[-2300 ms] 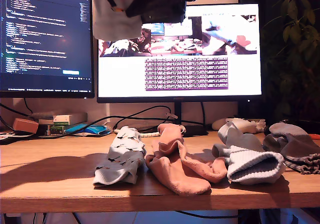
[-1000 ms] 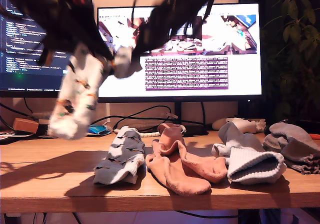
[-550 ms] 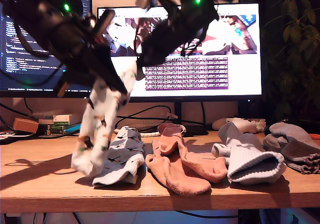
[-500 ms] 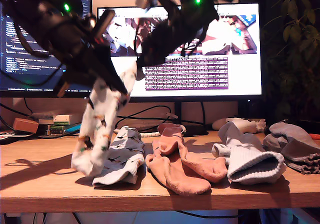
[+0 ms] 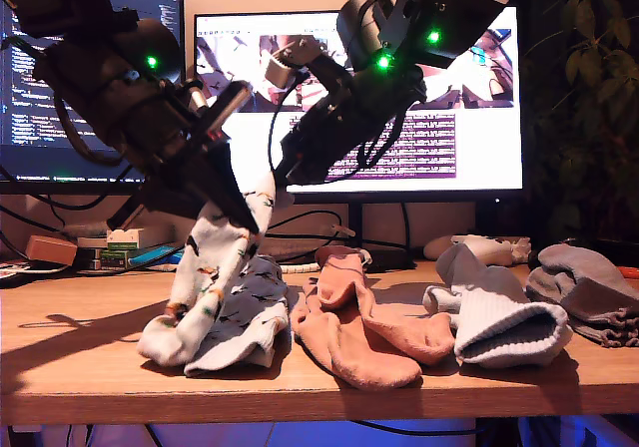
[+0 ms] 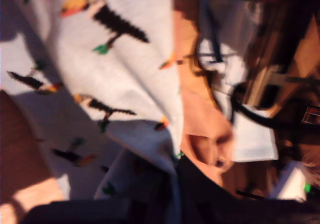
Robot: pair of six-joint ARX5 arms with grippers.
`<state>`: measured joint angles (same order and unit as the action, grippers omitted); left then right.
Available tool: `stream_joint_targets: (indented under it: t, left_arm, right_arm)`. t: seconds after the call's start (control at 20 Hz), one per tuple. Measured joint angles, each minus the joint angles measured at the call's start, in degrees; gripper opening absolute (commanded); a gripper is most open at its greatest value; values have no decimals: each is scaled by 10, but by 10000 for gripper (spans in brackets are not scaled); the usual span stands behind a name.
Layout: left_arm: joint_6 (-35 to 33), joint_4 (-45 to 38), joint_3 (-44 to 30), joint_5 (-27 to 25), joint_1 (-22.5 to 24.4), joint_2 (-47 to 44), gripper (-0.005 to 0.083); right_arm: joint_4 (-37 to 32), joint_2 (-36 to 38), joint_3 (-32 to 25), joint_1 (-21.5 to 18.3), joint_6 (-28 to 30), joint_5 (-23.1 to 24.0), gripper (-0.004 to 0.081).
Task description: Pair up the socks based on colour and pattern, by placing them on top of one another
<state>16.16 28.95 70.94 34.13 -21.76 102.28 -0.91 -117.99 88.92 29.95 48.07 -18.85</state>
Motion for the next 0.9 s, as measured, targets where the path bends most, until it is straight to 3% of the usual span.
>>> stream_joint_targets:
  t: [0.35, 0.75, 0.8, 0.9]
  left_arm:
    - [0, -3, 0, -25, 0, 0, 2]
    - [0, -23, 0, -28, 0, 58, 2]
    - [0, -23, 0, -28, -1, 59, 6]
    - [0, -22, 0, -28, -1, 58, 25]
  right_arm:
    - [0, -46, 0, -2, 0, 16, -11]
    - [15, -46, 0, -2, 0, 17, -11]
    - [18, -46, 0, -3, 0, 17, 3]
    - [21, -46, 0, -3, 0, 17, 172]
